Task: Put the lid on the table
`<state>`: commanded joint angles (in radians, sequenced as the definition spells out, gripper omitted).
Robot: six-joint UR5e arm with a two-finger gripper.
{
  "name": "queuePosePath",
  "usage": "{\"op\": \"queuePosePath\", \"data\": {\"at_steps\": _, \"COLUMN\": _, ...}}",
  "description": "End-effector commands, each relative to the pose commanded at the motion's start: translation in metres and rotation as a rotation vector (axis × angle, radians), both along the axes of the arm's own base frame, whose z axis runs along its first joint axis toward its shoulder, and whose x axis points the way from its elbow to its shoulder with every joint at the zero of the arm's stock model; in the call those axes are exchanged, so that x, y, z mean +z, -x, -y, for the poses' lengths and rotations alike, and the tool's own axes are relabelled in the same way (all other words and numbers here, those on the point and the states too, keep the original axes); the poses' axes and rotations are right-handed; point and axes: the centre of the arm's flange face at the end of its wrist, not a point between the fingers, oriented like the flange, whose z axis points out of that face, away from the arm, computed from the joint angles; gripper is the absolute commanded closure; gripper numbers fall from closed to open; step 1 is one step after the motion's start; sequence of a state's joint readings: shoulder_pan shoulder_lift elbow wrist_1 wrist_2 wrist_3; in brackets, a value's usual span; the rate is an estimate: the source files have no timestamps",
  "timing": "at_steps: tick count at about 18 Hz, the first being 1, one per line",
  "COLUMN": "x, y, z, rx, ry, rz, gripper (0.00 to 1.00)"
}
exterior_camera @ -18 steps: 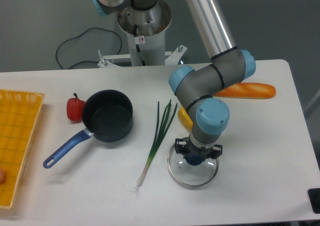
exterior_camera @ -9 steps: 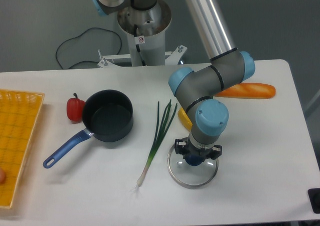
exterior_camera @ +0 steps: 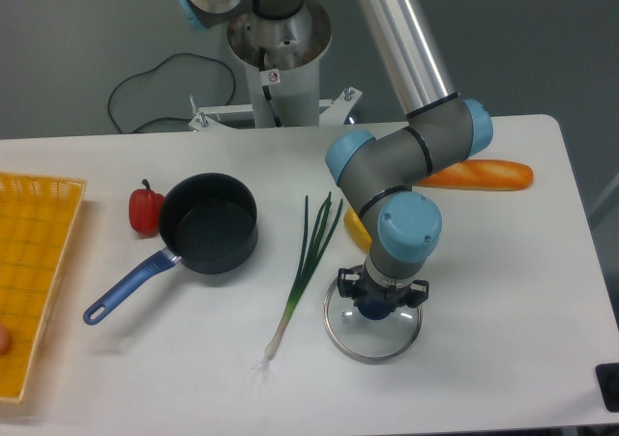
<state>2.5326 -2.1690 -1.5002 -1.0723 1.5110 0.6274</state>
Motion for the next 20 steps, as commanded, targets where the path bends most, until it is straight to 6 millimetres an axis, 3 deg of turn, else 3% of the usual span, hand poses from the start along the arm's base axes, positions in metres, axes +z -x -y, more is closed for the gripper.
{"op": "queuePosePath", "data": {"at_steps": 20, "x": -0.0042, "y": -0.0004, "z": -0.0008, "rx": 0.000, "ry": 0.005, "rz": 0.004, "gripper": 0.49}}
